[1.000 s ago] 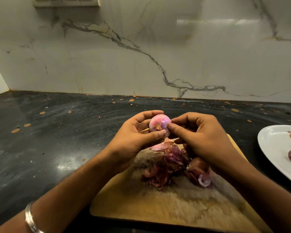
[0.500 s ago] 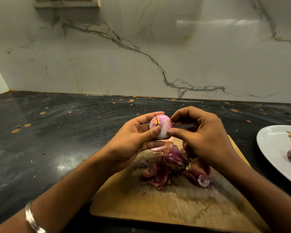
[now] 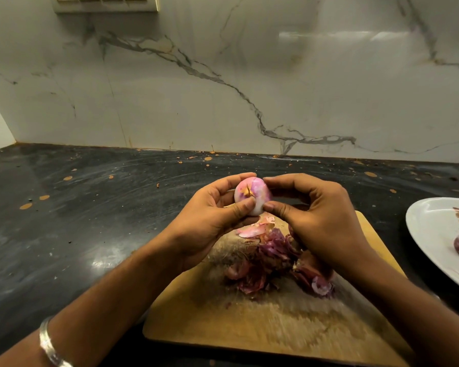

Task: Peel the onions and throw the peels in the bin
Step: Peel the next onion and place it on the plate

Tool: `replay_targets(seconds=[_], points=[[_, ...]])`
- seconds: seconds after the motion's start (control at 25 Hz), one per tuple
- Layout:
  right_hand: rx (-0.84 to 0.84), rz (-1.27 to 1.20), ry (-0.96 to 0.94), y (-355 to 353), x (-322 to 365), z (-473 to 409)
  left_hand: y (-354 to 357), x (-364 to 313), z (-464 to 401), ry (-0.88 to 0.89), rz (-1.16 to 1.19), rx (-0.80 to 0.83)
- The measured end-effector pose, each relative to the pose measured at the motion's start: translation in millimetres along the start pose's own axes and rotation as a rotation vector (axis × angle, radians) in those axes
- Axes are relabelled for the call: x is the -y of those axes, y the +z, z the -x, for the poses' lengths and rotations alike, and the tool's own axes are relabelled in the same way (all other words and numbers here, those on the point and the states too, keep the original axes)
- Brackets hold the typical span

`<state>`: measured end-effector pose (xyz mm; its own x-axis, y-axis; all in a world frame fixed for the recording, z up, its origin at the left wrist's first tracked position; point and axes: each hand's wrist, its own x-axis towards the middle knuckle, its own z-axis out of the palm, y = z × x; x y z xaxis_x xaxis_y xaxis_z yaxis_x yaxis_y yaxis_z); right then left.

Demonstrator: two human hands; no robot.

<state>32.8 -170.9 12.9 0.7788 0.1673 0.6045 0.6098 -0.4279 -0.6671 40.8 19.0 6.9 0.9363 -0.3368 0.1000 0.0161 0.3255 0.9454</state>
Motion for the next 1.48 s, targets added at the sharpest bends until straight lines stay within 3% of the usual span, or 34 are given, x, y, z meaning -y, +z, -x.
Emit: replay_targets(seconds=[0.52, 0.88, 1.16, 1.32, 1.48], points=[[-0.106, 0.012, -0.031, -2.4, -0.6, 0.5, -1.3, 4.6, -1.8, -0.006, 0.051, 0.010], [-0.011, 0.010, 0.044, -5.0, 1.0, -2.1, -2.7, 3.8, -0.8, 0.007, -0.021, 0.051], [0.158, -0.034, 0.137, -15.9, 2.8, -8.5, -5.4, 4.9, -2.1, -0.036, -0.069, 0.088], [0.107, -0.021, 0.113, -11.5, 3.0, -5.6, -5.2, 1.7, -1.9, -0.032, -0.057, 0.064], [0.083, -0.105, 0.240, -10.4, 4.9, -5.0, -3.5, 0.8, -0.5, -0.015, -0.039, 0.006]])
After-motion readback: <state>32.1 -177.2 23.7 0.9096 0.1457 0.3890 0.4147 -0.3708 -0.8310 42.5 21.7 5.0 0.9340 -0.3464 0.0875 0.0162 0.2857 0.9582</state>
